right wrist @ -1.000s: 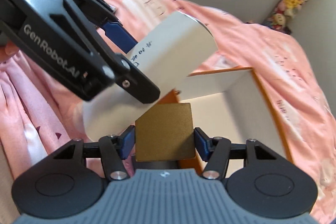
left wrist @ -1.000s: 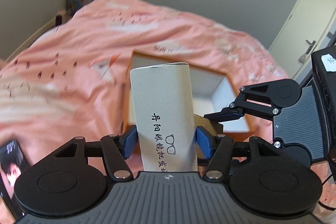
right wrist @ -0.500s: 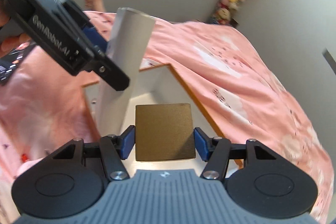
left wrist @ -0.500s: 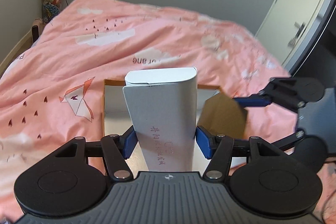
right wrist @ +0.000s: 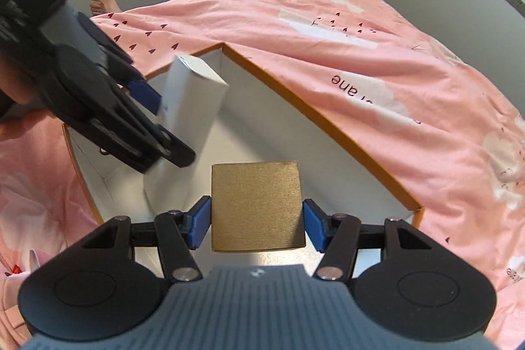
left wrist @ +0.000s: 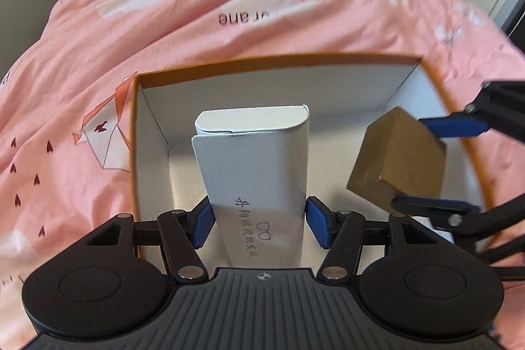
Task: Organize objects
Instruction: 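Carry the glasses case and brown cube over the box and lower them inside, then open the left tool to release the glasses case into the box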
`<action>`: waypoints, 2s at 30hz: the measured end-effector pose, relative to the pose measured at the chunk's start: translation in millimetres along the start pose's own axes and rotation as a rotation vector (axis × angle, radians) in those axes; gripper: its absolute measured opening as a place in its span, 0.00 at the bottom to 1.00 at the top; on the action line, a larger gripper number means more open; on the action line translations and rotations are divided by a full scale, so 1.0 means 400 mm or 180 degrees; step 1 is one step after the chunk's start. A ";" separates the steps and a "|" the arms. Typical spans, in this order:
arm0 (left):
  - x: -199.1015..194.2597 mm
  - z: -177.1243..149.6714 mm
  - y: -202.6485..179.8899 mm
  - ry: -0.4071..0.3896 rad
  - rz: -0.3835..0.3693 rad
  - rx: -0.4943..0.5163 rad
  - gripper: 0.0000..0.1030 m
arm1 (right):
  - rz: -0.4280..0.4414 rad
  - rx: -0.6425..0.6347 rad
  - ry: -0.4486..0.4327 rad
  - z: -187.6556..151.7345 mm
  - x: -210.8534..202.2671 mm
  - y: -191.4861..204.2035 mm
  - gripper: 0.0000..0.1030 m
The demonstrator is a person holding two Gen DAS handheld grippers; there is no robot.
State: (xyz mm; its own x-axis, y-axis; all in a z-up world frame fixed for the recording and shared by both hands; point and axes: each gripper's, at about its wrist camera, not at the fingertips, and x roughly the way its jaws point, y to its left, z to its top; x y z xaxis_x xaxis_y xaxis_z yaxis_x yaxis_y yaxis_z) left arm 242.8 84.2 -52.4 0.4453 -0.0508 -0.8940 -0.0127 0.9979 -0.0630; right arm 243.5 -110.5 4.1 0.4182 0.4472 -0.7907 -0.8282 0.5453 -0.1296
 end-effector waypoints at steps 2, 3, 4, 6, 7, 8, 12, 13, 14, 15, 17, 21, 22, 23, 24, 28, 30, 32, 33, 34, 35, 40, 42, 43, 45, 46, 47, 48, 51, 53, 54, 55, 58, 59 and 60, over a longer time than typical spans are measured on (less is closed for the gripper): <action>0.022 0.015 -0.005 0.0053 0.0017 0.0088 0.67 | 0.0020 0.0003 0.0012 -0.002 0.019 -0.009 0.59; 0.033 0.023 -0.008 0.0096 0.0036 0.0121 0.67 | 0.0030 0.0005 0.0027 -0.004 0.030 -0.015 0.59; 0.047 0.031 -0.011 0.0133 0.0059 0.0150 0.66 | 0.0040 0.0007 0.0048 -0.006 0.040 -0.019 0.59; 0.075 0.043 -0.016 0.0208 0.0141 0.0198 0.66 | 0.0054 0.0006 0.0092 -0.014 0.053 -0.023 0.59; 0.088 0.046 -0.018 0.0234 0.0187 0.0234 0.66 | 0.0060 0.0008 0.0114 -0.016 0.064 -0.028 0.59; 0.099 0.047 -0.020 0.0256 0.0234 0.0265 0.66 | 0.0068 0.0012 0.0134 -0.018 0.071 -0.032 0.59; 0.130 0.047 -0.024 0.0308 0.0390 0.0318 0.66 | 0.0104 0.0031 0.0193 -0.021 0.106 -0.051 0.59; 0.137 0.048 -0.026 0.0317 0.0440 0.0328 0.66 | 0.0111 0.0033 0.0206 -0.021 0.114 -0.054 0.59; 0.142 0.046 -0.026 0.0328 0.0469 0.0330 0.67 | 0.0118 0.0037 0.0217 -0.021 0.121 -0.057 0.59; 0.150 0.045 -0.028 0.0343 0.0483 0.0330 0.67 | 0.0128 0.0043 0.0226 -0.021 0.126 -0.058 0.59; 0.161 0.040 -0.029 0.0366 0.0515 0.0365 0.68 | 0.0153 0.0056 0.0241 -0.021 0.138 -0.059 0.59; 0.169 0.025 -0.037 0.0345 0.0588 0.0487 0.70 | 0.0182 0.0027 0.0264 -0.017 0.155 -0.056 0.59; 0.165 0.023 -0.038 0.0321 0.0572 0.0496 0.69 | 0.0186 0.0007 0.0270 -0.016 0.158 -0.054 0.59; 0.156 0.021 -0.036 0.0276 0.0540 0.0500 0.70 | 0.0188 -0.0018 0.0275 -0.015 0.161 -0.050 0.59; 0.142 0.020 -0.034 0.0223 0.0498 0.0499 0.72 | 0.0188 -0.0046 0.0281 -0.014 0.163 -0.045 0.59; 0.073 0.023 -0.021 0.0045 0.0228 0.0433 0.74 | 0.0194 -0.0176 0.0316 -0.006 0.171 -0.027 0.59; 0.028 0.020 -0.010 -0.0094 0.0129 0.0402 0.76 | 0.0219 -0.0236 0.0331 0.000 0.178 -0.016 0.59; -0.014 0.019 0.009 -0.0260 0.0064 0.0337 0.77 | 0.0248 -0.0313 0.0355 0.008 0.190 -0.004 0.59; -0.030 0.022 0.026 -0.0327 0.0027 0.0281 0.77 | 0.0256 -0.0362 0.0369 0.012 0.199 0.003 0.59; -0.042 0.026 0.043 -0.0370 0.0008 0.0207 0.77 | 0.0257 -0.0402 0.0381 0.017 0.209 0.010 0.59; -0.056 0.025 0.060 -0.0407 0.0007 0.0125 0.77 | 0.0261 -0.0429 0.0394 0.023 0.219 0.017 0.59; -0.077 0.024 0.133 -0.0438 -0.0118 -0.0164 0.64 | 0.0295 -0.0489 0.0448 0.055 0.272 0.037 0.59; -0.075 0.019 0.159 -0.0387 -0.0261 -0.0301 0.62 | 0.0279 -0.0510 0.0439 0.065 0.289 0.042 0.59; -0.073 0.016 0.166 -0.0378 -0.0303 -0.0323 0.60 | 0.0278 -0.0514 0.0425 0.072 0.294 0.042 0.59; -0.075 0.006 0.172 -0.0383 -0.0329 -0.0329 0.57 | 0.0282 -0.0503 0.0413 0.086 0.303 0.041 0.59; -0.077 -0.002 0.175 -0.0384 -0.0338 -0.0314 0.57 | 0.0282 -0.0497 0.0411 0.093 0.310 0.040 0.59; -0.077 -0.004 0.175 -0.0387 -0.0350 -0.0299 0.57 | 0.0283 -0.0499 0.0403 0.097 0.313 0.041 0.59; -0.079 -0.010 0.176 -0.0394 -0.0359 -0.0293 0.57 | 0.0285 -0.0505 0.0392 0.102 0.318 0.042 0.59; -0.079 -0.016 0.183 -0.0403 -0.0409 -0.0313 0.56 | 0.0296 -0.0582 0.0347 0.116 0.332 0.047 0.59; -0.079 -0.018 0.189 -0.0402 -0.0454 -0.0348 0.56 | 0.0307 -0.0655 0.0307 0.125 0.342 0.051 0.59; -0.079 -0.019 0.192 -0.0403 -0.0463 -0.0361 0.56 | 0.0321 -0.0677 0.0290 0.130 0.348 0.053 0.59; -0.079 -0.020 0.194 -0.0409 -0.0438 -0.0368 0.56 | 0.0334 -0.0690 0.0277 0.136 0.354 0.055 0.60; -0.076 -0.022 0.201 -0.0425 -0.0438 -0.0392 0.56 | 0.0316 -0.0744 0.0260 0.150 0.366 0.060 0.60; -0.075 -0.022 0.204 -0.0429 -0.0458 -0.0412 0.56 | 0.0322 -0.0748 0.0261 0.154 0.369 0.058 0.60; -0.075 -0.023 0.206 -0.0442 -0.0484 -0.0435 0.56 | 0.0327 -0.0741 0.0269 0.156 0.371 0.055 0.60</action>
State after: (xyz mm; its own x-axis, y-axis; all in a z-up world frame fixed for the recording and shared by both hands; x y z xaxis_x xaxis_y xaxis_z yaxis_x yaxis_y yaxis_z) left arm 220.0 167.4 -34.8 0.5700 -0.1846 -0.8006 -0.0528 0.9642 -0.2599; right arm 310.5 12.2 -78.7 0.3030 0.4256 -0.8527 -0.9322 0.3181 -0.1724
